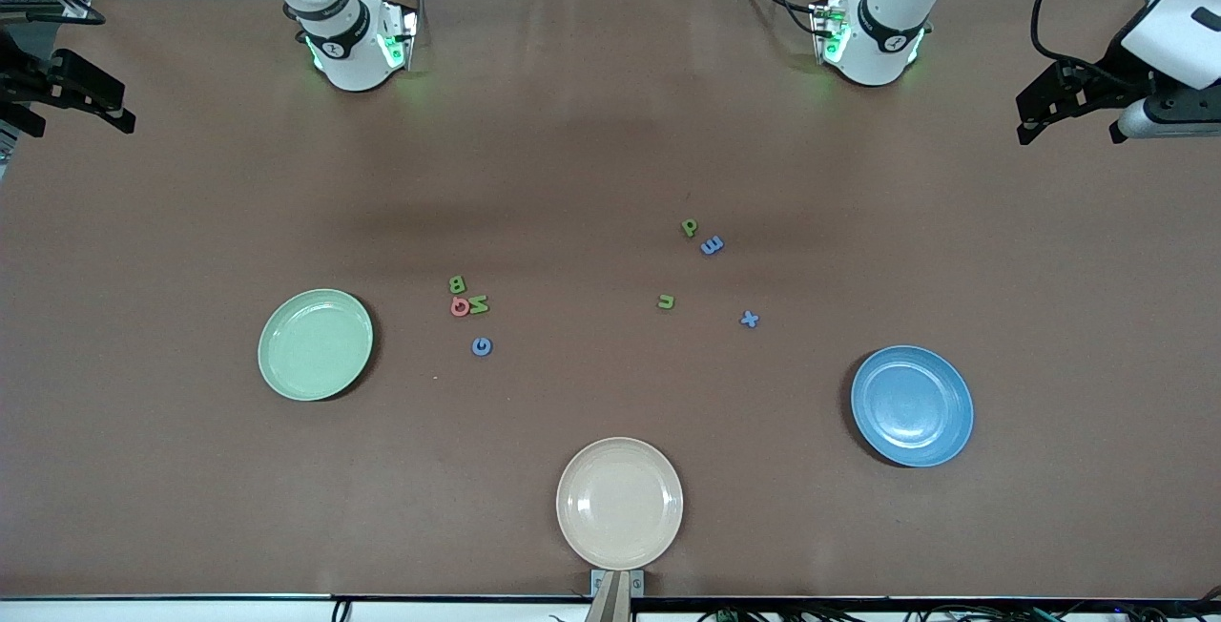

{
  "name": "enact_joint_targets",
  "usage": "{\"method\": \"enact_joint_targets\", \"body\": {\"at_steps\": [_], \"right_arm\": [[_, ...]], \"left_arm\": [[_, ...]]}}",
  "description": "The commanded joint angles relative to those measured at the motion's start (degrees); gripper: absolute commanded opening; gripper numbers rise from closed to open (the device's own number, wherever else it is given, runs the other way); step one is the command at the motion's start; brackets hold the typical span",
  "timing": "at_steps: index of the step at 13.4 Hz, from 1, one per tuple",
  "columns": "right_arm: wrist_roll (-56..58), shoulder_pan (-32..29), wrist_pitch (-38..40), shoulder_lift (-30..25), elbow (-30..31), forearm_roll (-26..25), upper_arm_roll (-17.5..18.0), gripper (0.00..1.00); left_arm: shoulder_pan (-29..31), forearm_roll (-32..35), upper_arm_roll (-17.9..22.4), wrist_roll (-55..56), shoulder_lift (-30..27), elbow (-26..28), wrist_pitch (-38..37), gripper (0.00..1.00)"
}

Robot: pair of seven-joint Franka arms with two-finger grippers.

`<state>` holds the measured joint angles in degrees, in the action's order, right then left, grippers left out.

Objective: Sort upper and lower case letters into plates

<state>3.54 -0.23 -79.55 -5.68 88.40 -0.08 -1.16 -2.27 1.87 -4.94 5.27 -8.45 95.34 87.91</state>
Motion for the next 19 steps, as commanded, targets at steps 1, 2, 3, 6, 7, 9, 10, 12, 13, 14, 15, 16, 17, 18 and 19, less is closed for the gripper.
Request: {"method": "enact_joint_targets", "body": {"at_steps": [1,2,3,6,7,9,10,12,13,14,15,16,17,18,19], "right_arm": [[-0.64,0.23,-0.78,-1.79,1.69,-1.06,0.19,1.00],[-0.64,0.23,-0.78,-1.79,1.69,-1.06,0.19,1.00],[-0.73,0.23,-0.78,-1.79,1.69,-1.06,0.19,1.00],[-1.34,0.14,-0.52,-1.79,1.69,-0.19,0.11,1.00],[-3.61,0.14,-0.34,-1.79,1.69,-0.01,0.11,1.00],[-4.69,0.14,-0.16,-1.79,1.69,0.42,0.19,1.00],[-4.42,0.14,-0.16,-1.79,1.69,1.13,0.11,1.00],[-4.16,0.05,-0.08,-1.53,1.08,1.22,-0.07,1.00],[-4.42,-0.03,0.45,-1.36,0.29,1.22,-0.07,1.00],[-4.51,-0.21,1.58,-1.01,-0.15,1.22,-0.24,1.00],[-4.51,-0.38,2.38,0.30,-0.24,1.13,-0.24,1.00],[-4.25,-0.47,2.21,1.80,-0.42,1.22,-0.24,1.00],[-3.98,-0.39,1.69,2.33,-0.42,0.96,-0.24,1.00],[-3.81,-0.39,0.72,3.73,-0.42,0.35,-0.24,1.00],[-3.89,-0.47,-0.33,5.22,-0.42,0.25,-0.24,1.00]], "left_arm": [[0.25,-0.29,-0.07,0.27,0.63,-1.64,-1.16,1.00],[0.34,-0.29,0.01,0.18,0.63,-1.64,-1.16,1.00],[0.34,-0.29,0.01,0.09,0.80,-1.73,-1.16,1.00],[0.25,-0.37,-0.07,-0.61,4.48,-4.28,-1.16,1.00],[-0.10,-0.98,-0.25,-0.26,5.71,-3.59,-1.16,1.00],[-1.32,-0.90,-2.34,1.93,8.34,-2.09,-0.20,1.00],[-1.33,-0.90,-3.49,4.72,10.10,-2.00,0.85,1.00],[-1.42,-0.64,-6.73,11.66,12.57,0.89,6.10,1.00],[-1.42,-0.64,-7.88,14.13,13.36,3.25,9.87,1.00],[-1.42,-0.64,-9.29,17.81,14.33,6.24,14.78,1.00],[-1.50,-0.64,-10.61,22.20,15.04,8.96,19.53,1.00],[-1.51,-0.64,-12.01,26.94,16.61,10.73,23.84,1.00],[-1.68,-0.20,-13.16,31.42,19.32,11.18,27.19,1.00],[-3.07,0.15,-13.60,34.69,22.13,11.19,29.49,1.00],[-4.65,1.02,-13.52,39.51,24.77,11.19,32.21,1.00]]}}
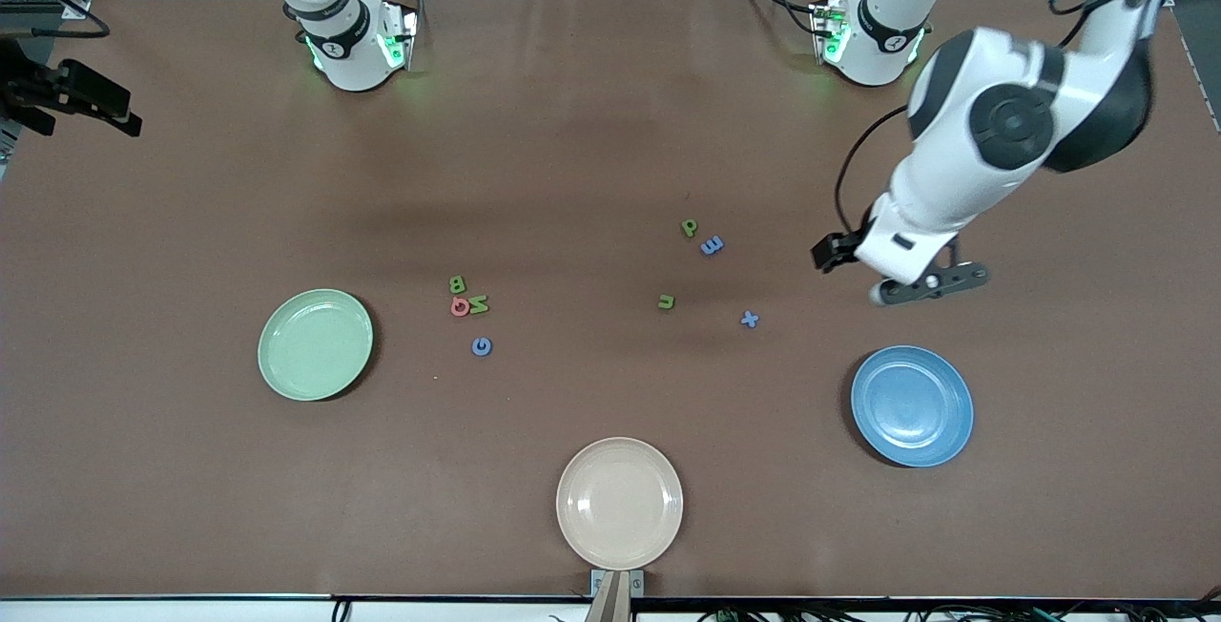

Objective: Sort upper and lower case letters into plates

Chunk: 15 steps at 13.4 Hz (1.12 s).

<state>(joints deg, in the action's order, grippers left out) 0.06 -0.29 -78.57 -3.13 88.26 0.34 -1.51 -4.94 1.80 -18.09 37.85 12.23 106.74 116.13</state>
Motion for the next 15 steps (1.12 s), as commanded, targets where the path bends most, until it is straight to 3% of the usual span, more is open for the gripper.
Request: {"method": "enact_joint_targets", "body": {"at_steps": [1,4,7,11,13,15], "right_arm": [[-0.41,-0.42,-3.15,5.04,-0.37,-0.16,0.10,1.00],[-0.50,-0.33,-6.77,12.51,-0.55,0.01,0.10,1.00],[-8.98,2.99,-9.92,13.32,1.38,0.89,0.45,1.00],[-23.14,9.77,-23.69,14.90,10.06,3.51,0.45,1.00],[-27.64,12.57,-34.15,15.78,16.12,4.76,0.45,1.00],[-30.90,14.78,-40.85,19.45,18.08,4.85,0.45,1.00]], "left_arm": [[-2.35,1.19,-0.45,13.68,6.90,-0.65,6.80,1.00],[-2.70,1.54,-0.28,25.92,14.91,-2.41,13.49,1.00],[-3.14,7.76,-0.45,36.91,19.48,-2.59,17.45,1.00],[-5.42,9.36,-0.36,46.86,24.50,-2.68,22.56,0.95],[-5.43,9.36,-0.36,47.84,25.82,-2.59,23.96,0.90],[-5.43,9.36,-0.28,47.93,26.61,-2.68,24.06,0.85]]}}
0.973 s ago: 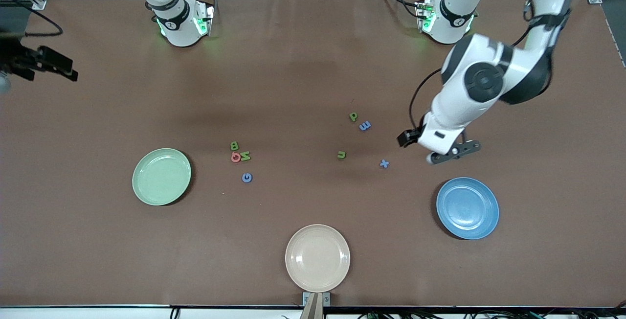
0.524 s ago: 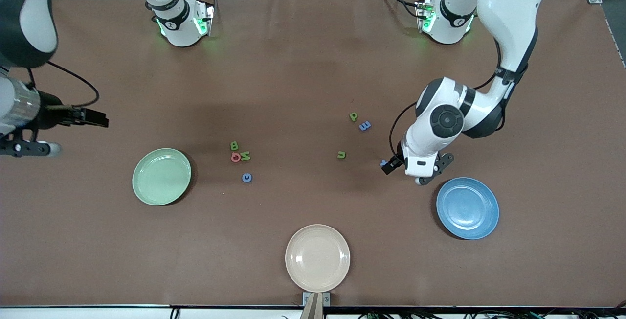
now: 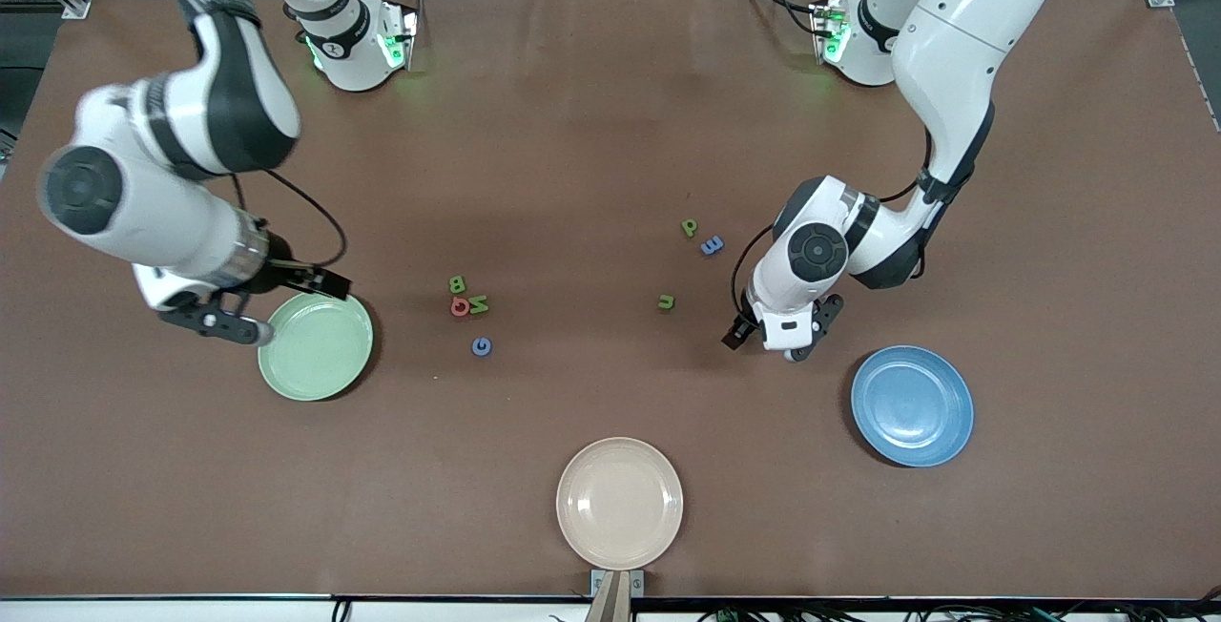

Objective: Sort upper and lower case letters into plates

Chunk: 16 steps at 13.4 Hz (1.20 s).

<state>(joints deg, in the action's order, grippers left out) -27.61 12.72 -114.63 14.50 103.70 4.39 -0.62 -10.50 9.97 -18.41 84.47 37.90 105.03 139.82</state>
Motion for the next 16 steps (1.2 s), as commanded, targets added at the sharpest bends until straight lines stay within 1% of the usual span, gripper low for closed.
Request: {"method": "enact_joint_targets", "body": {"at_steps": [1,2,3,4,6,7,9,11,12,14,15,16], "right_arm": [[-4.46,3.18,-7.42,4.37,2.65,1.05,-0.44,1.00],[-6.30,4.67,-10.58,6.22,2.65,1.32,-0.44,1.00],[-8.32,5.55,-12.96,8.42,2.56,1.32,-0.44,1.00],[-9.56,6.96,-15.77,10.00,2.56,1.32,-0.44,1.00],[-13.59,8.98,-21.65,14.04,2.12,1.32,-0.44,1.00],[-15.53,10.04,-23.77,16.24,0.82,1.32,-0.44,1.00],[-17.48,10.48,-24.06,20.72,-3.66,1.32,-0.44,1.00],[-18.88,11.71,-24.23,22.76,-5.43,1.23,-0.53,0.99],[-19.50,12.33,-24.32,23.46,-5.70,0.97,-0.53,0.99],[-19.68,12.68,-24.50,24.26,-5.70,0.88,-0.53,0.97],[-19.68,12.77,-24.50,24.61,-5.79,0.62,-0.53,0.93],[-19.68,12.77,-24.50,24.87,-5.79,0.53,-0.53,0.90]], "left_arm": [[0.13,1.19,0.12,1.31,1.03,-0.97,0.37,0.82],[0.13,1.19,0.21,1.22,1.12,-0.97,0.37,0.78],[0.13,1.19,0.21,1.22,1.38,-0.97,0.37,0.71],[0.13,1.19,0.30,1.22,1.38,-1.05,0.37,0.59],[0.22,1.19,0.39,1.22,1.47,-1.23,0.28,0.30],[0.22,1.19,0.48,1.22,1.65,-1.32,0.28,0.20],[0.65,1.19,0.57,1.13,1.21,-1.32,0.02,0.01],[1.36,2.06,0.83,0.61,-0.28,-1.84,-1.38,0.00],[1.71,3.55,1.09,0.43,-1.59,-2.98,-3.48,0.00],[4.42,6.97,1.27,-1.66,-2.04,-8.41,-9.88,0.00],[5.66,7.69,1.44,-4.90,-2.13,-9.74,-12.61,0.00],[8.19,8.04,1.36,-9.11,-2.31,-10.54,-13.86,0.00]]}}
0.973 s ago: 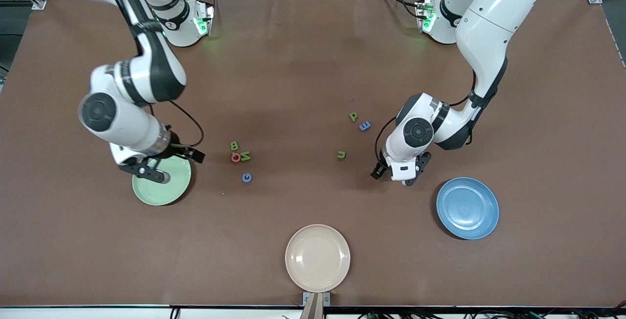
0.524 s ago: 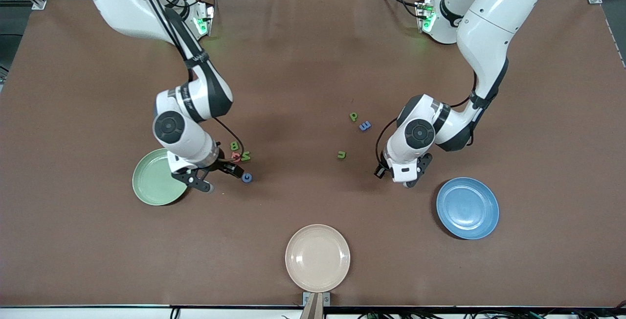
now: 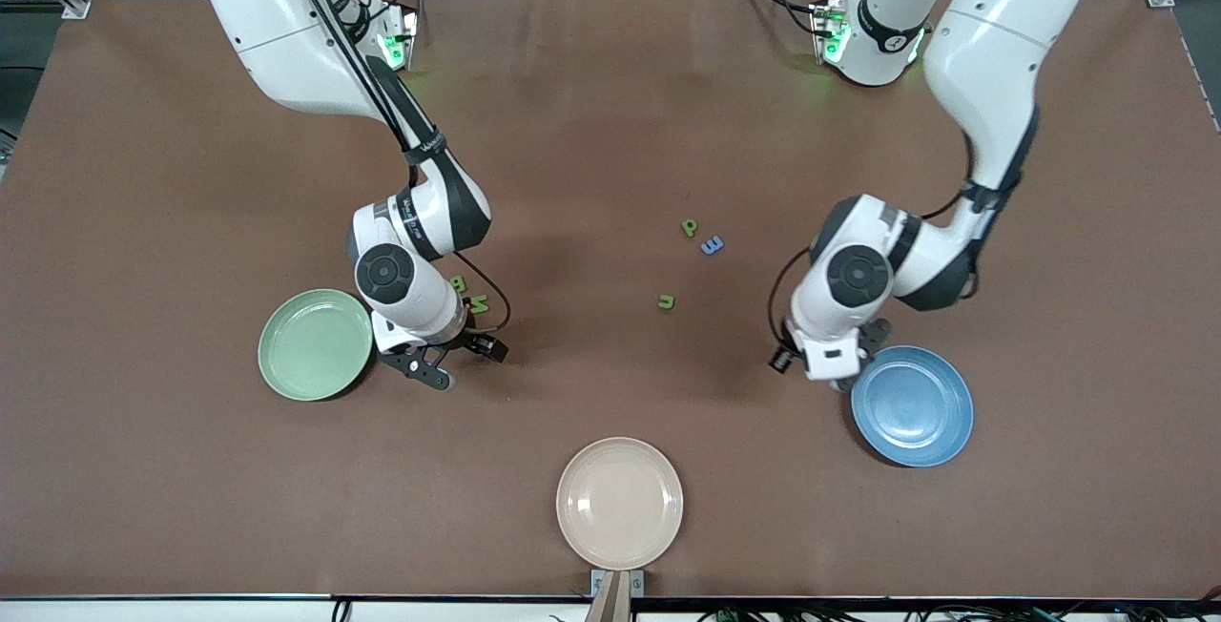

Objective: Sort upper and lower case letters into plates

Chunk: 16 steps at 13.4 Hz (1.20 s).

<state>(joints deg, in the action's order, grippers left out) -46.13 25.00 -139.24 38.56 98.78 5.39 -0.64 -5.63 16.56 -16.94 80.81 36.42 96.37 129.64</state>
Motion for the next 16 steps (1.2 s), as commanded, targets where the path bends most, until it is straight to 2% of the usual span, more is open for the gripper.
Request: {"method": "enact_joint_targets", "body": {"at_steps": [1,3,5,6,8,9,10,11,13,14,16], "right_arm": [[-1.16,0.49,0.02,1.25,-0.87,-0.55,-0.50,0.90],[-1.16,0.57,-0.33,1.69,-0.87,-0.56,-0.50,0.88],[-1.16,0.57,-1.29,2.31,-0.87,-0.56,-0.59,0.81],[-1.16,0.57,-2.34,2.83,-0.87,-0.56,-0.59,0.77],[-1.16,0.57,-2.79,3.19,-0.87,-0.56,-0.50,0.63],[-1.16,0.57,-2.88,3.19,-0.87,-0.47,-0.50,0.57],[-1.16,0.49,-2.79,3.19,-0.87,-0.38,-0.50,0.48],[-1.16,0.49,-2.79,3.19,-0.87,-0.38,-0.50,0.35],[-0.63,-0.30,-1.92,2.58,-0.87,-0.38,-0.59,0.09],[-0.11,-0.57,-1.74,2.14,-0.61,-0.47,-0.85,0.04],[2.25,-2.67,3.33,-0.23,-0.52,-0.55,-0.85,0.02]], "left_arm": [[5.69,1.46,-0.20,-9.23,-1.95,-1.89,-3.95,0.00],[9.92,1.37,-0.20,-17.58,-2.05,-1.72,-4.57,0.00],[13.43,1.63,-0.11,-22.26,-0.74,-1.80,-4.13,0.01],[14.93,2.24,-0.11,-24.02,-0.04,-1.80,-4.04,0.07],[15.99,4.26,-0.02,-26.14,1.19,-1.98,-3.78,0.29],[17.13,6.62,-0.02,-26.14,1.98,-2.06,-3.60,0.50],[18.01,7.25,-0.11,-25.80,2.16,-2.15,-3.34,0.79],[18.02,7.09,-0.20,-25.71,1.91,-2.15,-3.16,1.00],[17.49,6.82,-0.46,-24.92,1.73,-2.15,-3.16,1.00],[17.49,6.65,-0.72,-24.74,1.47,-2.15,-3.25,1.00],[17.49,4.37,-3.60,-22.74,0.16,-1.54,-3.95,1.00]]}}
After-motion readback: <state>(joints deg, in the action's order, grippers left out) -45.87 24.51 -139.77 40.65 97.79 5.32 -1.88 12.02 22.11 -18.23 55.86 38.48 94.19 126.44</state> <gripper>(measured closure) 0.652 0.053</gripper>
